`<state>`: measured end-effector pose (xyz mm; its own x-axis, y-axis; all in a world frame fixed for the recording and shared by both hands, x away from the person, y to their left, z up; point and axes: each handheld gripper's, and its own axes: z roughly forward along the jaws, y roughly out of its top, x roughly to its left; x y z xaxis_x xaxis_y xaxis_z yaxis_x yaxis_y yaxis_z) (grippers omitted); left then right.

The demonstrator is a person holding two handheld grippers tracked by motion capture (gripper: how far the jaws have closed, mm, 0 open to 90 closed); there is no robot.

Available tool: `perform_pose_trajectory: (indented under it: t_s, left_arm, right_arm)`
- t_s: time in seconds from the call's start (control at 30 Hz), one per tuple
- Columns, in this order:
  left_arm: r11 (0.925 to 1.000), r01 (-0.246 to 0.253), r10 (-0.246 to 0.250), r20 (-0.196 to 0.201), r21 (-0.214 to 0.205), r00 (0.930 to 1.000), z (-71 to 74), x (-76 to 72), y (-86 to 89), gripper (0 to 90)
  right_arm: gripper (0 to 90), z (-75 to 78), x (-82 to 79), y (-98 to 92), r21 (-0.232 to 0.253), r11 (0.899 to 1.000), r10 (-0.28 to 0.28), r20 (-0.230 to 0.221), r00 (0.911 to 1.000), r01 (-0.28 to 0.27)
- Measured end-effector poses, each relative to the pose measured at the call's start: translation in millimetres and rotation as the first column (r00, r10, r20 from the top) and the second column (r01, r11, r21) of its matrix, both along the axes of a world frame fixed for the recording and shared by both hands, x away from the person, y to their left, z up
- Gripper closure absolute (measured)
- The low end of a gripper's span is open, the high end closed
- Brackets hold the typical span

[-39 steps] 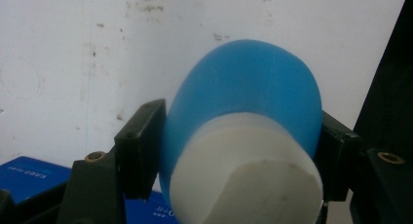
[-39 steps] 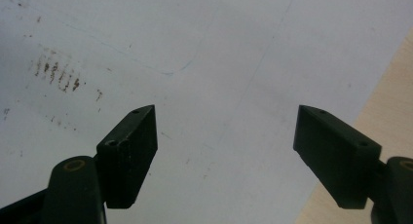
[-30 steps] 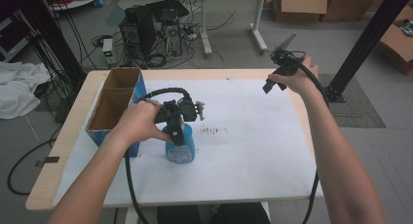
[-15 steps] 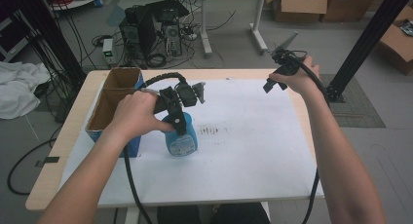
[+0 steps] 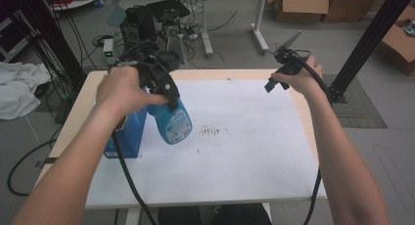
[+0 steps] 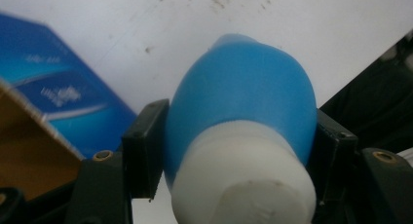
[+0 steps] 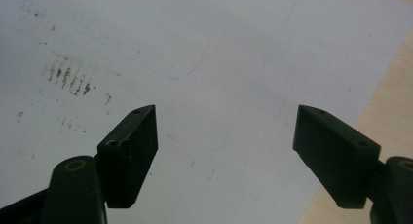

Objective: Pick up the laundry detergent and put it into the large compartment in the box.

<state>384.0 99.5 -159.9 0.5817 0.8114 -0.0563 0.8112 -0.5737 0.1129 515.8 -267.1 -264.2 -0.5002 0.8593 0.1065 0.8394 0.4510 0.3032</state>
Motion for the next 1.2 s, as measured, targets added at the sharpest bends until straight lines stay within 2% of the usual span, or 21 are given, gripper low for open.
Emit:
perform_pose_trajectory:
  t_s: [0.1,0.13,0.23,0.27,0.4,0.43,0.47,0.5,0.53,0.57,0.6,0.67,0.7,0.73,0.83,0.87,0.9,0.93,0.97,1.13,1.2]
  left_arm:
    - [0.9925,-0.12,0.12,-0.003,-0.026,0.9928,23.1,5.9,23.7,36.4]
    - [0.9925,-0.12,0.12,-0.003,-0.026,0.9928,23.1,5.9,23.7,36.4]
    - [0.9691,-0.241,0.242,-0.003,-0.052,0.9704,39.6,11.0,46.8,36.4]
    - [0.9691,-0.241,0.242,-0.003,-0.052,0.9704,39.6,11.0,46.8,36.5]
    - [0.9397,-0.339,0.339,-0.007,-0.048,0.9408,52.8,15.1,69.9,36.5]
    - [0.9221,-0.385,0.385,-0.003,-0.043,0.923,57.4,16.5,80.6,36.5]
    - [0.9144,-0.403,0.403,0.004,-0.039,0.9151,59.5,17.0,85.5,36.5]
    - [0.9144,-0.403,0.403,0.004,-0.039,0.9151,59.5,17.0,85.5,36.5]
    - [0.8974,-0.44,0.441,0.01,-0.029,0.8976,63.0,18.1,95.3,36.6]
    - [0.8889,-0.457,0.458,0.014,-0.025,0.8889,64.5,18.4,100.0,36.6]
    - [0.8889,-0.457,0.458,0.014,-0.025,0.8889,64.5,18.4,100.0,36.6]
    - [0.863,-0.505,0.505,0.028,-0.018,0.8626,69.4,18.4,113.4,36.6]
    - [0.8553,-0.518,0.518,0.031,-0.015,0.8547,71.0,18.2,117.7,36.6]
    - [0.8553,-0.518,0.518,0.031,-0.015,0.8547,71.0,18.2,117.7,36.7]
    - [0.8239,-0.567,0.566,0.054,0.005,0.8229,74.3,16.8,132.1,36.7]
    - [0.8239,-0.567,0.566,0.054,0.005,0.8229,74.3,16.8,132.1,36.7]
    - [0.8119,-0.583,0.581,0.065,0.021,0.8112,74.4,16.2,137.3,36.7]
    - [0.8119,-0.583,0.581,0.065,0.021,0.8112,74.4,16.2,137.3,36.8]
    - [0.8029,-0.595,0.592,0.071,0.029,0.8025,73.6,15.9,140.0,36.8]
    - [0.7807,-0.624,0.62,0.074,0.04,0.7811,69.0,15.6,149.5,36.8]
    - [0.779,-0.626,0.622,0.071,0.041,0.7795,68.0,15.8,150.6,36.9]
  right_arm:
    - [24.5,0.0,0.3,-0.1,0.006,1.0,-0.001,0.0,1.0,0.001]
    - [24.5,0.0,0.3,-0.1,0.006,1.0,-0.001,0.0,1.0,0.001]
    - [24.7,0.9,0.5,0.9,0.01,1.0,0.002,0.003,1.0,-0.002]
    - [24.7,0.9,0.5,0.9,0.01,1.0,0.002,0.003,1.0,-0.002]
    - [24.8,3.0,0.6,1.4,0.009,1.0,0.002,0.004,1.0,-0.002]
    - [24.8,3.8,0.9,1.2,0.006,1.0,0.002,0.005,1.0,-0.002]
    - [24.8,4.1,1.0,1.2,0.006,1.0,0.003,0.005,1.0,-0.003]
    - [24.7,4.6,1.1,1.1,0.004,1.0,0.005,0.006,1.0,-0.005]
    - [24.8,5.4,1.1,1.2,0.004,1.0,0.004,0.006,1.0,-0.004]
    - [24.8,6.0,1.3,1.2,0.002,1.0,0.006,0.008,1.0,-0.006]
    - [24.8,6.0,1.3,1.2,0.002,1.0,0.006,0.008,1.0,-0.006]
    - [24.7,8.0,1.5,1.5,0.0,1.0,0.006,0.01,0.9999,-0.006]
    - [24.8,8.5,1.7,1.6,0.0,1.0,0.005,0.01,0.9999,-0.005]
    - [24.8,8.5,1.7,1.6,0.0,1.0,0.005,0.01,0.9999,-0.005]
    - [24.8,9.0,2.5,1.8,-0.002,1.0,0.005,0.012,0.9999,-0.005]
    - [24.8,8.8,2.7,1.8,-0.002,1.0,0.006,0.01,0.9999,-0.006]
    - [24.7,8.4,2.9,2.0,0.0,1.0,0.006,0.01,0.9999,-0.006]
    - [24.7,8.4,2.9,2.0,0.0,1.0,0.006,0.01,0.9999,-0.006]
    - [24.6,7.9,3.4,2.1,-0.005,1.0,0.009,0.009,0.9999,-0.009]
    - [24.7,7.8,3.5,2.6,-0.005,1.0,0.007,0.007,0.9999,-0.007]
    - [24.7,8.0,3.4,2.5,-0.005,1.0,0.007,0.006,1.0,-0.007]
